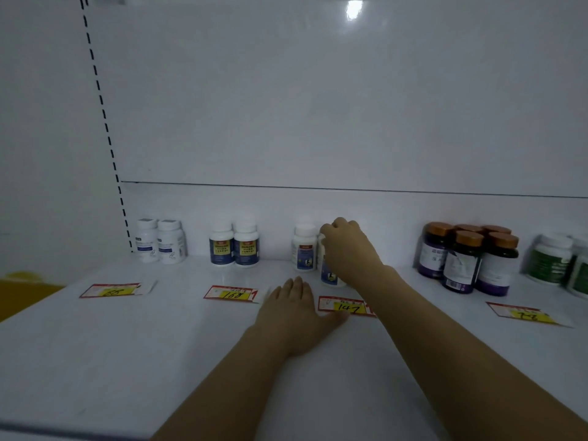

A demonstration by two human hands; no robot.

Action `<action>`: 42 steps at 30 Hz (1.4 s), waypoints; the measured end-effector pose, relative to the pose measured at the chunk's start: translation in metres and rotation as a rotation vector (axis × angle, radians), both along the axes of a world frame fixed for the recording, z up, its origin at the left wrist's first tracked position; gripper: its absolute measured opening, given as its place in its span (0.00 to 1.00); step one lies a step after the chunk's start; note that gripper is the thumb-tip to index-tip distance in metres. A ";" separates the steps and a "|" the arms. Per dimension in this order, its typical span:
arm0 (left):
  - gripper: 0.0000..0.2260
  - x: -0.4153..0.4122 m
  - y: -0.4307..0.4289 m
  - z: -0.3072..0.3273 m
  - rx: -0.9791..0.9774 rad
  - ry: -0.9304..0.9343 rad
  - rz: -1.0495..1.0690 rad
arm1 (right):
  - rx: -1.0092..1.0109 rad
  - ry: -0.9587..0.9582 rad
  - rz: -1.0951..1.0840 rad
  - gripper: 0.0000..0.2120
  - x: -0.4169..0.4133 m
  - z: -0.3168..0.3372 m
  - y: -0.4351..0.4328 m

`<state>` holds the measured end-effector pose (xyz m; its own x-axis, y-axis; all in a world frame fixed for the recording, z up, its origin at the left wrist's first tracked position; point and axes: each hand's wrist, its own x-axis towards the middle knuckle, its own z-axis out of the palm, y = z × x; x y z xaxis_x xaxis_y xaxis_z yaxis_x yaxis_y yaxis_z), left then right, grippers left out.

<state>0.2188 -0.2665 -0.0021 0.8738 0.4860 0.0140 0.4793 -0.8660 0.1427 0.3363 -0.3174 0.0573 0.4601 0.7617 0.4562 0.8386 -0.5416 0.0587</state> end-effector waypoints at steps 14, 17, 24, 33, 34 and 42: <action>0.24 -0.007 0.012 0.023 -0.583 -0.630 -0.002 | 0.570 0.482 0.312 0.12 -0.020 0.032 -0.023; 0.19 -0.006 0.018 0.022 -0.594 -0.649 -0.025 | 0.632 0.636 0.345 0.08 -0.019 0.031 -0.027; 0.16 -0.009 0.018 0.025 -0.653 -0.725 -0.022 | 0.606 0.935 0.469 0.07 -0.004 0.019 -0.033; 0.22 -0.010 0.016 0.025 -0.555 -0.787 -0.009 | 0.603 0.933 0.414 0.14 -0.007 0.018 -0.029; 0.23 -0.011 0.016 0.025 -0.561 -0.793 -0.015 | 0.608 0.928 0.411 0.14 -0.007 0.018 -0.028; 0.16 -0.013 0.013 0.031 -0.874 -0.704 -0.167 | 0.677 1.127 0.560 0.08 -0.002 0.017 -0.033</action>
